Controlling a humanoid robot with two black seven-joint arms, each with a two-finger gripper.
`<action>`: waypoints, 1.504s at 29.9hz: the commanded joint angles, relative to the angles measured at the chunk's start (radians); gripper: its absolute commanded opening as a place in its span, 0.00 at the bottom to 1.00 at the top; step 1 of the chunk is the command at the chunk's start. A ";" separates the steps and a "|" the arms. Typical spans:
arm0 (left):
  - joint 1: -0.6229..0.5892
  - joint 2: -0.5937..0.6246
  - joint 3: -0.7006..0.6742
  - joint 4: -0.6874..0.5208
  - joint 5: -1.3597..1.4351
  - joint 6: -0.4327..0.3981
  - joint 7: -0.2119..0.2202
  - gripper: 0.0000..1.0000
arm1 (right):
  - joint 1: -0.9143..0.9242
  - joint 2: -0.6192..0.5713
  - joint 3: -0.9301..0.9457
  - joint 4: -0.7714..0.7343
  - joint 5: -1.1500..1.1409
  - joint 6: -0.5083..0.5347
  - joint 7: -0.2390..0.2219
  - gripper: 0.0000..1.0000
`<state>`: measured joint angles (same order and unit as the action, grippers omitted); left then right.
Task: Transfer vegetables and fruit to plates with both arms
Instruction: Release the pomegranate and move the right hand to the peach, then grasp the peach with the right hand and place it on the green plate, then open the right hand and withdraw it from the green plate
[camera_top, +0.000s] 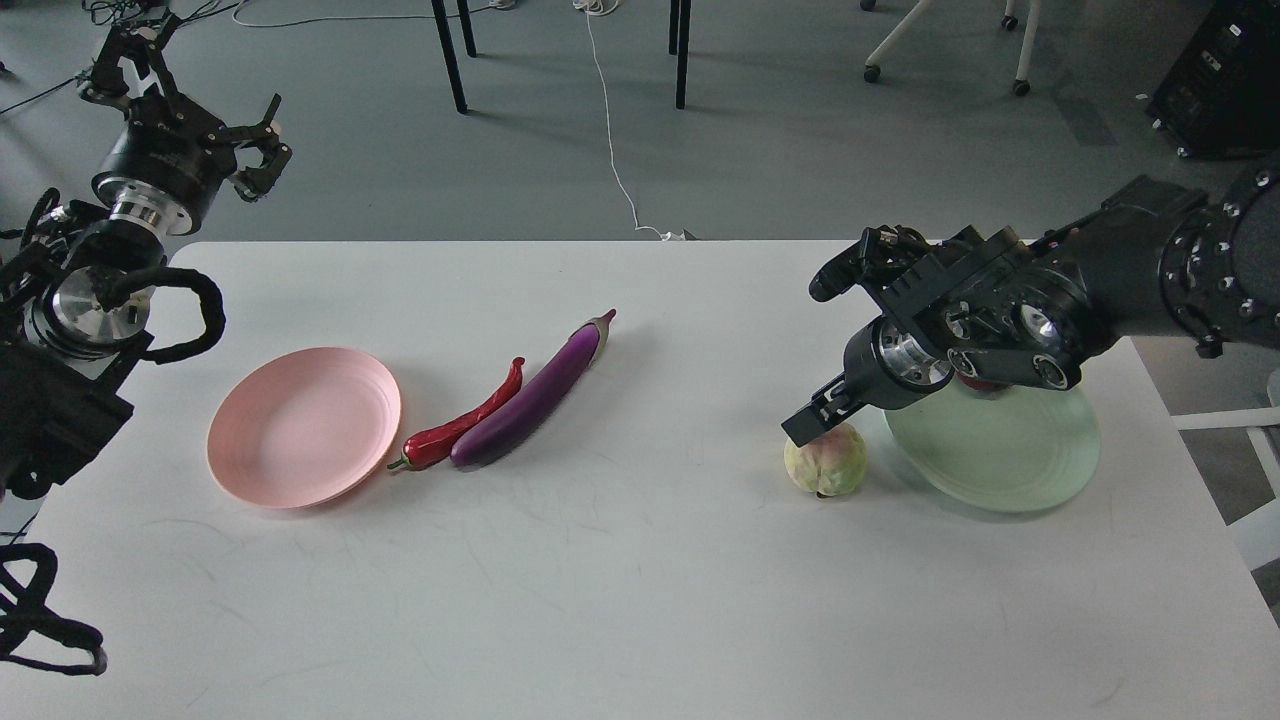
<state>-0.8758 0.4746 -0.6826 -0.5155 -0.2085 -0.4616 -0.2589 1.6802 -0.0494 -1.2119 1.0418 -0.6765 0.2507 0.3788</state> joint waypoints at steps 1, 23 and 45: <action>0.000 0.001 0.000 0.000 0.000 0.000 -0.002 0.98 | -0.008 0.006 -0.001 0.027 0.023 0.002 0.038 0.93; 0.004 -0.002 0.000 0.000 0.000 0.009 -0.002 0.98 | 0.093 -0.136 -0.040 0.027 0.009 -0.019 0.038 0.53; 0.008 -0.008 0.003 0.002 0.000 0.005 0.000 0.98 | -0.040 -0.349 -0.078 0.040 -0.031 -0.110 0.032 0.93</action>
<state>-0.8682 0.4692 -0.6788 -0.5140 -0.2086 -0.4588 -0.2594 1.6439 -0.3967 -1.2955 1.0812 -0.7148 0.1480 0.4112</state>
